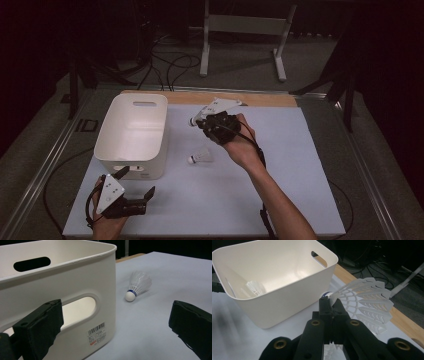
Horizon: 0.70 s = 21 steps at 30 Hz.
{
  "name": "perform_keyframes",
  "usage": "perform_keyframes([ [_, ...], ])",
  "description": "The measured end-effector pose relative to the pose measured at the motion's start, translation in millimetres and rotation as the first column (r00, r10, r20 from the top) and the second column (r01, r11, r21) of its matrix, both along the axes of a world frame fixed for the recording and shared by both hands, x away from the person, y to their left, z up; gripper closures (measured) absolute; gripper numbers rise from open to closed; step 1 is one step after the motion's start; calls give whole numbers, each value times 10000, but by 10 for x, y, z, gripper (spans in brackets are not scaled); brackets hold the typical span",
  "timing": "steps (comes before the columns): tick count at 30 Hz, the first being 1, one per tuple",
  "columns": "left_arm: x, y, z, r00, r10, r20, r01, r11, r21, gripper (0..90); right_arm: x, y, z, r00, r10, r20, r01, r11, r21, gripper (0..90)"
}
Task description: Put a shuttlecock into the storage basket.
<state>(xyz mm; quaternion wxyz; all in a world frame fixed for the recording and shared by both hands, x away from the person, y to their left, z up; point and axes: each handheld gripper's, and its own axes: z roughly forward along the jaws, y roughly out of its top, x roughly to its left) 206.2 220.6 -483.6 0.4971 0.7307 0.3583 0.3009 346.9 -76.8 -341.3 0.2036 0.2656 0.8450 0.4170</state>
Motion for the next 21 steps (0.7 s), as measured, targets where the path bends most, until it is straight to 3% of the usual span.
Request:
perform_keyframes([
  [21, -2, 5, 1, 10000, 8, 16, -8, 10000, 0, 3, -27, 104, 58, 9997, 228, 117, -229, 9997, 108, 891],
])
